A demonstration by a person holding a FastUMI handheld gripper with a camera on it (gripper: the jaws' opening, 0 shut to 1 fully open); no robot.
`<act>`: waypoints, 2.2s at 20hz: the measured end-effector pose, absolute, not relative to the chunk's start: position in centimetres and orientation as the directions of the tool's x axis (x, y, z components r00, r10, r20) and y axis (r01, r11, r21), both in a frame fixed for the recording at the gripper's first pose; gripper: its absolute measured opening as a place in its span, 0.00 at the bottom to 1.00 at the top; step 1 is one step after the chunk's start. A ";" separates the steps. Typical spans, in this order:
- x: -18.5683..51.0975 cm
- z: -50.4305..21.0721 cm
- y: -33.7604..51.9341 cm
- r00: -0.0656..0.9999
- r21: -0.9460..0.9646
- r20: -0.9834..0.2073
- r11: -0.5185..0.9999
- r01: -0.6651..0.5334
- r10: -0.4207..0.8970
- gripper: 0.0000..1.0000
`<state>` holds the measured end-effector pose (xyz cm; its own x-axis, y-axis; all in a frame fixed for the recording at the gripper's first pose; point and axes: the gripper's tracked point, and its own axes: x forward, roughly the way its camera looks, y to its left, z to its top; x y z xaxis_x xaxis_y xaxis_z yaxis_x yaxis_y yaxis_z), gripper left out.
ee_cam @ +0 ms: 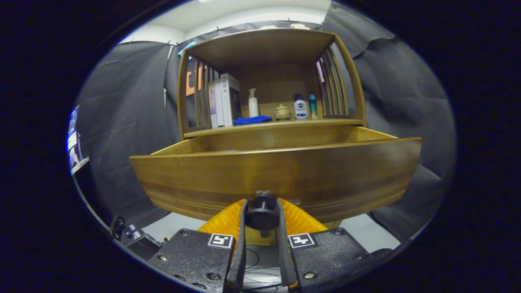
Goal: Pull open the drawer, take out the items inside it, and place them on the countertop above the cabinet.
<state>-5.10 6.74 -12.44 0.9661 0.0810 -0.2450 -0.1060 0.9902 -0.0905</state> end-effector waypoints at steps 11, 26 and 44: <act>-7.1 -3.9 7.4 0.970 -0.095 -0.216 0.986 -0.137 0.114 0.99; 7.3 4.5 12.8 0.891 -0.098 -0.443 0.983 -0.157 0.098 0.99; 8.2 -13.3 11.0 0.366 -0.096 -0.927 0.995 -0.007 -0.087 0.93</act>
